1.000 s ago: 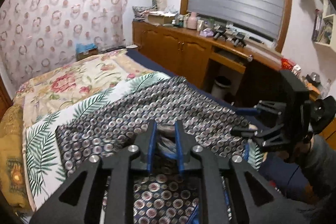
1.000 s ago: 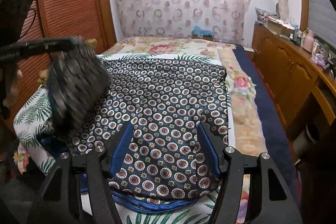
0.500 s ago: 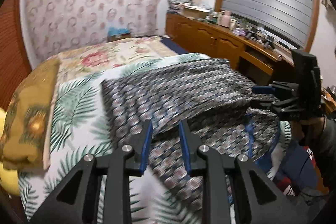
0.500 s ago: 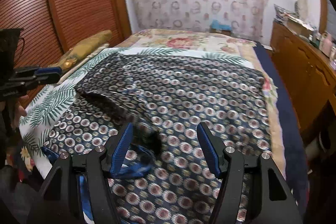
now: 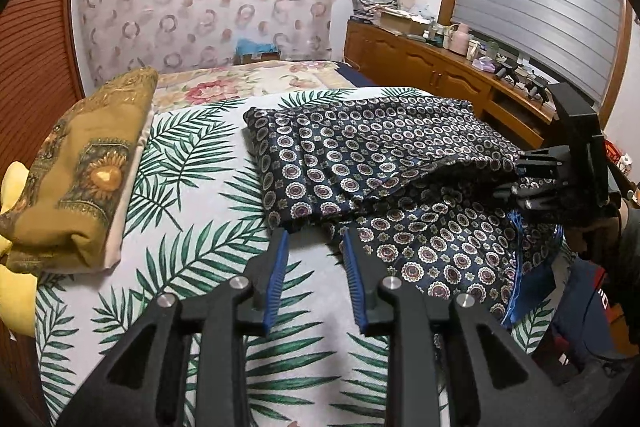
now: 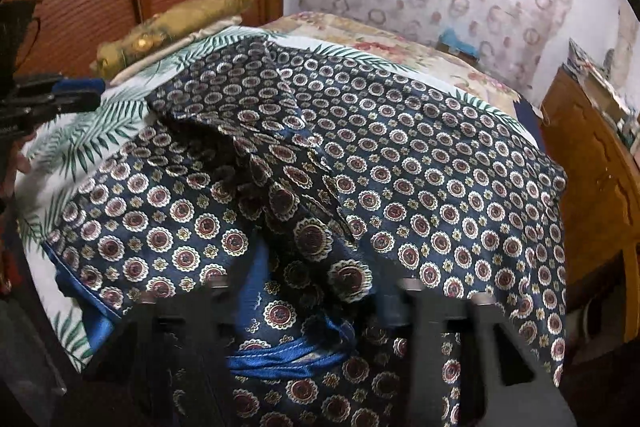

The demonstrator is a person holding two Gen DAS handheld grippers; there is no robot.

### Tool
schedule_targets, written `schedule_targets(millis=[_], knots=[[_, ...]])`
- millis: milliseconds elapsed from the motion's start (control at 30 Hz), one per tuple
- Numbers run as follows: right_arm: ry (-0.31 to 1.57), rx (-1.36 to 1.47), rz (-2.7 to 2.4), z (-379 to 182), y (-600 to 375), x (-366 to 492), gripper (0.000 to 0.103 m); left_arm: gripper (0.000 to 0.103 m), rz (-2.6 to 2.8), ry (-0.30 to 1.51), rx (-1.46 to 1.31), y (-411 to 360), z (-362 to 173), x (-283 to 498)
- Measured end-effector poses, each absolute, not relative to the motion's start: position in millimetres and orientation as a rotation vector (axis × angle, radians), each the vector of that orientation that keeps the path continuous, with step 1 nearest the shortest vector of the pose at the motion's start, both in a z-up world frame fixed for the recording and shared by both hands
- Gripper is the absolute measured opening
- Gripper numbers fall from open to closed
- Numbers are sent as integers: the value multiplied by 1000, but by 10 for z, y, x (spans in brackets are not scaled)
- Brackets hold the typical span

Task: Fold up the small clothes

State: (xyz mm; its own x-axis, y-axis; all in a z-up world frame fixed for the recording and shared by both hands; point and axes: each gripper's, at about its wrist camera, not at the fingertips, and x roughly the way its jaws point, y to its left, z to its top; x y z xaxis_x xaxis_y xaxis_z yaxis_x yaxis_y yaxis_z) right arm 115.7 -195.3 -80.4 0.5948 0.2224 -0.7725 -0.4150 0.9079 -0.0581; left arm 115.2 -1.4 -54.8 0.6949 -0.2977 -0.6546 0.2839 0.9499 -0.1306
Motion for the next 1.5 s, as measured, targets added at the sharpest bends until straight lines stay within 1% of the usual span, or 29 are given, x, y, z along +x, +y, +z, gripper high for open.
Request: schedule_targets(millis=[67,133,233,367,533,800,933,967,1033,1067,1100,1133,1167,1367,1500], knots=[[828,-224,383,-750,-1989,1126,6,26,-326,737,-25,-13,-571,1154],[787,-197,386,-653,-2015,1077,4,26,-326,738,-29,-16,-581,1157],[715,-169,367,-466,-2107,967,3,26,-326,738,-34,-41,-601,1162],[673,-135,317,-302,-2268,845,2,27,-325,735,-34,-85,-607,1171],[677,-131,223,-247,-2548,693,2,27,-335,730,-33,-173,-600,1180],[735,-143,52,-431,-3011,492,3,27,-354,713,-9,-366,-535,1234],[751,-125,39,-413,-3125,409,3,27,-359,701,4,-439,-490,1279],[754,-126,41,-399,-3140,387,7,27,-360,698,5,-457,-484,1288],[758,-126,50,-360,-3160,347,21,27,-359,695,9,-472,-479,1306],[760,-124,65,-329,-3155,331,24,27,-359,695,12,-484,-487,1310],[759,-125,70,-319,-3130,313,35,27,-360,697,13,-487,-495,1317],[756,-129,75,-299,-3110,303,50,27,-361,698,14,-499,-502,1312],[744,-133,86,-262,-3072,291,54,27,-361,700,15,-504,-514,1299],[717,-163,170,-176,-2775,446,56,27,-363,709,21,-551,-556,1274],[748,-193,265,-305,-2473,732,56,28,-363,714,26,-588,-586,1264]])
